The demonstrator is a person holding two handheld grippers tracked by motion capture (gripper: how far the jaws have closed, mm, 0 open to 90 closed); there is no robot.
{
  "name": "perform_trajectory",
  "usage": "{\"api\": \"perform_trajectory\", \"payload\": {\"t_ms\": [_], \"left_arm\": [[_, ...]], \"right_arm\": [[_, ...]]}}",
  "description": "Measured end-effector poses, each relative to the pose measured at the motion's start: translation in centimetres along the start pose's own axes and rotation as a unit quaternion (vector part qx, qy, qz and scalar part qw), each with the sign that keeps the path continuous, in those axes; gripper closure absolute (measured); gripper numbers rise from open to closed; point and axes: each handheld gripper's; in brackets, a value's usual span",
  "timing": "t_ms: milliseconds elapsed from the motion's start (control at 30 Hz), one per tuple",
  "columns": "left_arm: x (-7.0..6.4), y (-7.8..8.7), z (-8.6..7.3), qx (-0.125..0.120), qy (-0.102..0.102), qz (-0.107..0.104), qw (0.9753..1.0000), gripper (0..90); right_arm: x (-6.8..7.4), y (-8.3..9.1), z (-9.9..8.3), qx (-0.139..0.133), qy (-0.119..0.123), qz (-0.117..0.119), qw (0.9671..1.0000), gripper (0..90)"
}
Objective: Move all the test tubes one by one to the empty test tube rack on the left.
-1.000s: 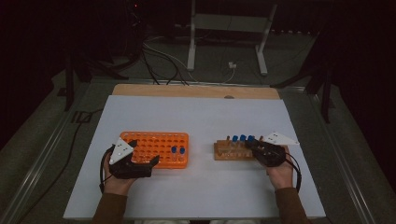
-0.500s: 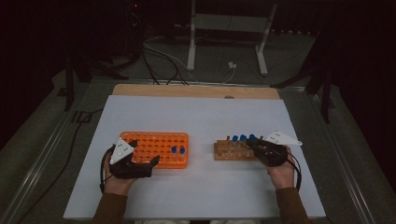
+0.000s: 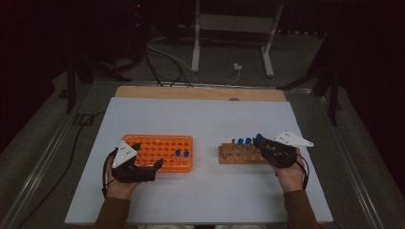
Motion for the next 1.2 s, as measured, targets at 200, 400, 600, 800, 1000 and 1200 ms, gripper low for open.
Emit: {"api": "perform_trajectory", "payload": {"t_ms": [200, 400, 600, 800, 1000, 1200], "left_arm": [[0.0, 0.0, 0.0, -0.001, 0.000, 0.000, 1.0000, 0.6], [0.0, 0.0, 0.1, -0.002, 0.001, 0.001, 1.0000, 0.6], [-0.1, 0.0, 0.1, -0.002, 0.000, 0.000, 1.0000, 0.6], [-0.1, 0.0, 0.2, -0.004, -0.001, 0.000, 1.0000, 0.6], [-0.1, 0.1, 0.4, -0.010, -0.001, 0.001, 0.9999, 0.7], [-0.2, 0.2, 0.5, -0.019, -0.002, -0.002, 0.9998, 0.7]], "right_arm": [[0.0, 0.3, 0.7, -0.003, 0.000, -0.001, 1.0000, 77.0], [0.1, 0.8, 1.5, -0.010, 0.003, 0.002, 0.9999, 77.0], [0.2, 1.5, 2.3, -0.017, 0.006, 0.005, 0.9998, 77.0], [0.4, 2.1, 3.0, -0.024, 0.013, 0.006, 0.9996, 76.9], [0.9, 2.3, 3.6, -0.026, 0.016, 0.016, 0.9994, 76.9], [1.6, 2.0, 3.6, -0.017, 0.017, 0.031, 0.9992, 76.9]]}}
Point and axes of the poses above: each handheld gripper's, and its own axes: y roughly backward along the jaws, z roughly out of its top, x roughly to its left, and after that the axes turned 10 degrees about -x, right-handed
